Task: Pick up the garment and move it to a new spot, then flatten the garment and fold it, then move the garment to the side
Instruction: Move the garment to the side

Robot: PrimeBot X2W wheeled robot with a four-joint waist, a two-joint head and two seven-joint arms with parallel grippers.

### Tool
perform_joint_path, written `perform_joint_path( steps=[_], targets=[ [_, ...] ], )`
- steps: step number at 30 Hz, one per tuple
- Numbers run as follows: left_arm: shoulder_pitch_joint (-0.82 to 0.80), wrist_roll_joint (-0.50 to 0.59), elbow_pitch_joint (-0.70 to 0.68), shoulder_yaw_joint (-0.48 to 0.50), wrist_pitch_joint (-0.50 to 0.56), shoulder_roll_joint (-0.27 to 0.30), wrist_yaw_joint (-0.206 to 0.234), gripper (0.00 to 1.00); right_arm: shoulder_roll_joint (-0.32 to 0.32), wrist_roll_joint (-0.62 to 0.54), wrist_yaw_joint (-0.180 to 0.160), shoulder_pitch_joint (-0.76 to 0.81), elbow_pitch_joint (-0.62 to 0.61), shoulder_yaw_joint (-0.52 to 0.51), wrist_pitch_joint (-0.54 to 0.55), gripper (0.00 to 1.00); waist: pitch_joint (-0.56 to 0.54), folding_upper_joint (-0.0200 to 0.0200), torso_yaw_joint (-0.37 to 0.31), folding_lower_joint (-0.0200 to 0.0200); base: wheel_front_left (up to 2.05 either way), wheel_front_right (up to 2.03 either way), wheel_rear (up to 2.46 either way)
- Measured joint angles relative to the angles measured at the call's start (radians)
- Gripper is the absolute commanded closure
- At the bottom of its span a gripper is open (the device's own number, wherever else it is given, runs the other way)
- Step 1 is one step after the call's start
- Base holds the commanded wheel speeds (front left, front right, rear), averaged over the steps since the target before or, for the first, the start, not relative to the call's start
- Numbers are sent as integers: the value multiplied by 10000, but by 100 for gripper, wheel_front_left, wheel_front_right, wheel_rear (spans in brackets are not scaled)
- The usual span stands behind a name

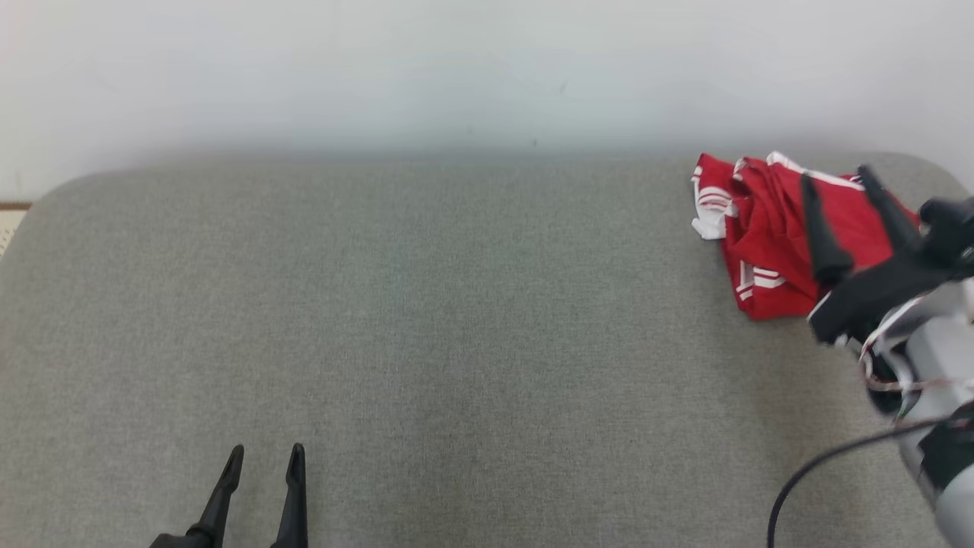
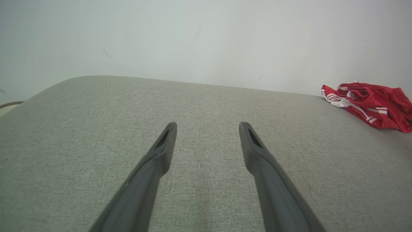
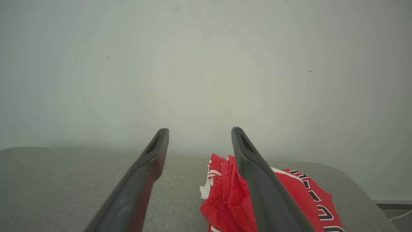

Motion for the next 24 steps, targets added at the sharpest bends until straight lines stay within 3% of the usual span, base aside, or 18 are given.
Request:
perform_joint_path(
  steps=[8, 13, 20, 24],
  targets=[
    [293, -58, -42, -12, 0, -54, 4, 0, 1221, -2387, 0, 2644, -1893, -2251, 0, 0, -658, 0, -167, 0, 0, 0, 0],
    [312, -86, -63, -82, 0, -86, -2, 0, 2454, -3864, 0, 4425, -3335, -3666, -2, 0, -869, 0, -133, 1, 0, 0, 0],
    [337, -86, 17, -209, -2, -119, -82, 0, 3781, -5099, 0, 6230, -4397, -4567, 215, 0, -1049, 1, 37, 2, 0, 0, 0],
    [388, -86, 8, -198, -2, -128, -81, 0, 4182, -5490, 0, 6859, -4876, -4777, 345, 0, -1123, 1, 104, 2, 0, 0, 0]
  ],
)
